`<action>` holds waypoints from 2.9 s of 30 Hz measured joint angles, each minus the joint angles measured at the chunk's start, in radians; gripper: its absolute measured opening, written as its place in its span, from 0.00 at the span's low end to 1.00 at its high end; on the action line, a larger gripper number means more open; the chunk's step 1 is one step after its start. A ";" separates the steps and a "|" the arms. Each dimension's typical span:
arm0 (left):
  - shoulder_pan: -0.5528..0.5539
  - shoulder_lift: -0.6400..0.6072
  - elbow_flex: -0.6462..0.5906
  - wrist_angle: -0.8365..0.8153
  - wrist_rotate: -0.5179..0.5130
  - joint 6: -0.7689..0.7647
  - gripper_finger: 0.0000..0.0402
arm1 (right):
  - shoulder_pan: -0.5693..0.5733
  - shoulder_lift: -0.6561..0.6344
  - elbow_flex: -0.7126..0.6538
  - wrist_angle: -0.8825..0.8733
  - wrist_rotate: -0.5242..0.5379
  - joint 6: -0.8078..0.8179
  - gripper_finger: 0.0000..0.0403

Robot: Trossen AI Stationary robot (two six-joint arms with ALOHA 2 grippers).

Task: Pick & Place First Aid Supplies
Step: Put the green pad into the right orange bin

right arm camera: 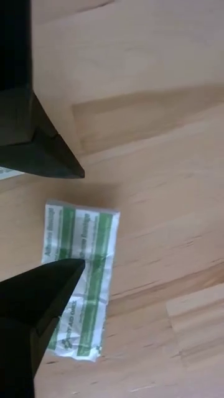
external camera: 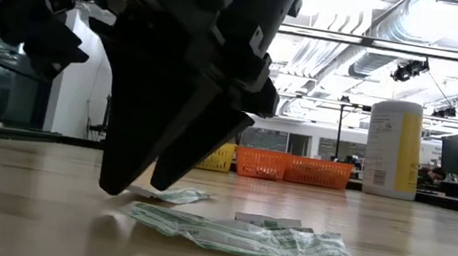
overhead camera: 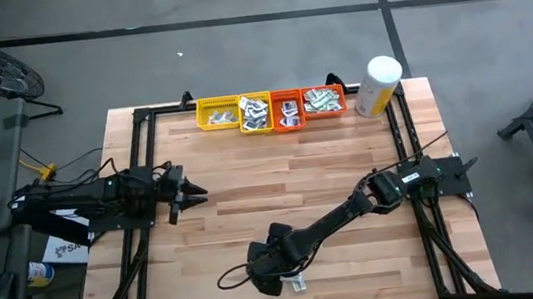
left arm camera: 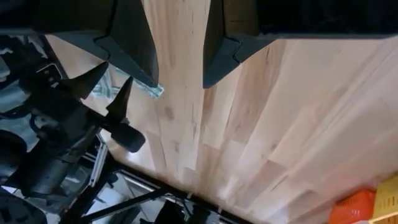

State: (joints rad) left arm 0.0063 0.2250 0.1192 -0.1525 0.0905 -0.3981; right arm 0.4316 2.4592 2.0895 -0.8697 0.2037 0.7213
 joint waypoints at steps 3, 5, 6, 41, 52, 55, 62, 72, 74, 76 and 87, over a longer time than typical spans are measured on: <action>0.000 0.000 0.000 -0.007 -0.002 0.000 0.31 | -0.001 0.000 0.000 0.009 0.019 -0.007 0.54; 0.000 -0.001 0.000 -0.008 -0.003 0.000 0.31 | -0.002 0.000 0.000 0.010 0.034 -0.011 0.54; -0.008 -0.003 0.000 -0.015 -0.008 0.000 0.31 | -0.005 0.002 0.000 0.010 0.033 -0.017 0.54; -0.026 -0.211 0.000 -0.125 -0.030 0.000 0.31 | -0.006 0.025 0.002 -0.019 0.075 0.021 0.28; -0.026 -0.211 0.000 -0.122 -0.030 0.000 0.31 | -0.007 0.026 0.001 -0.022 0.049 -0.052 0.01; -0.026 -0.211 0.000 -0.121 -0.030 0.000 0.31 | -0.009 0.021 0.002 -0.038 0.030 -0.092 0.02; -0.026 -0.211 0.000 -0.122 -0.030 0.000 0.31 | -0.026 -0.034 0.000 -0.266 -0.003 -0.283 0.01; -0.026 -0.211 0.000 -0.122 -0.030 0.000 0.32 | -0.155 -0.128 0.003 -0.564 0.182 -0.699 0.00; -0.026 -0.211 0.000 -0.122 -0.030 0.000 0.32 | -0.200 -0.133 0.004 -0.601 0.220 -0.726 0.00; -0.026 -0.211 0.000 -0.124 -0.030 0.000 0.32 | -0.253 -0.133 0.004 -0.629 0.262 -0.714 0.00; -0.026 -0.211 0.001 -0.144 -0.030 0.000 0.32 | -0.555 -0.135 0.004 -0.680 0.385 -0.355 0.00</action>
State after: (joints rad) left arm -0.0196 0.0135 0.1198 -0.2962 0.0602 -0.3985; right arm -0.1231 2.3245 2.0933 -1.5500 0.5888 0.3665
